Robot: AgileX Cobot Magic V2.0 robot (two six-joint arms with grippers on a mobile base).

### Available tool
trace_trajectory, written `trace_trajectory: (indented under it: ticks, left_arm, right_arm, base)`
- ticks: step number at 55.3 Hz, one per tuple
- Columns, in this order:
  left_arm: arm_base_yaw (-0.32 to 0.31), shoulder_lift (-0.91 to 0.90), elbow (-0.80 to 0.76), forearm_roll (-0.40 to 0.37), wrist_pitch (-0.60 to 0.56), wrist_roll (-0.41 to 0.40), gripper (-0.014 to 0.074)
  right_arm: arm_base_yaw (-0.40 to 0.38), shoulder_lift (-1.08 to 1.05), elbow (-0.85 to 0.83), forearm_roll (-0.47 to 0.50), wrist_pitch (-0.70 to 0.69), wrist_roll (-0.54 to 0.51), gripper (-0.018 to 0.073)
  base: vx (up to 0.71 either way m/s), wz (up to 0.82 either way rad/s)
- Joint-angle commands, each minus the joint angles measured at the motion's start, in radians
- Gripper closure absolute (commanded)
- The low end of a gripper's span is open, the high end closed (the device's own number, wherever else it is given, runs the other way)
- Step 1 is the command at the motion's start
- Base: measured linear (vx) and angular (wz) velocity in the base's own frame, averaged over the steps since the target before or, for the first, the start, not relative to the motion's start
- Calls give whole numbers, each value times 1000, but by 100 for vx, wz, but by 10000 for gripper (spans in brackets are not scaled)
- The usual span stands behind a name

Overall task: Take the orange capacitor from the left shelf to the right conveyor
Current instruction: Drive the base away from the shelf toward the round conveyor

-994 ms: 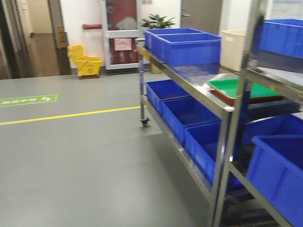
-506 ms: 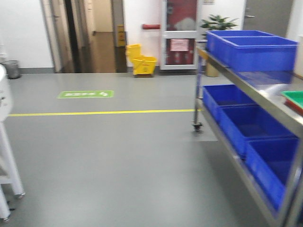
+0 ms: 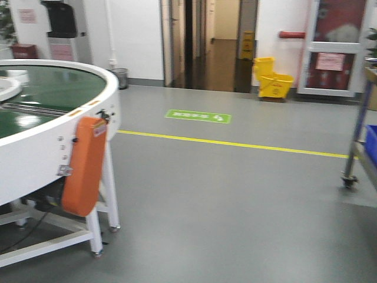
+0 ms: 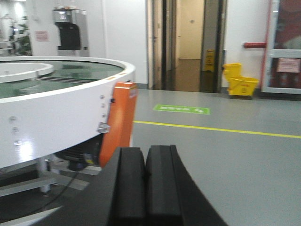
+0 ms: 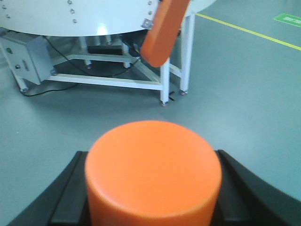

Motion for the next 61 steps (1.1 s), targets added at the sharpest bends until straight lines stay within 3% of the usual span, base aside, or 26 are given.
trace_trajectory:
  ticks: [1, 33, 61]
  left_arm:
    - [-6, -10, 32, -5, -82, 2, 603]
    - [-6, -11, 32, -5, -82, 2, 603]
    - [-6, -11, 32, -5, -82, 2, 603]
  right_arm:
    - [1, 7, -29, 5, -78, -11, 242]
    - [1, 9, -29, 5, -49, -11, 242]
    - [1, 9, -29, 5, -48, -11, 242]
  base:
    - [21, 49]
    - [26, 36]
    - [39, -3]
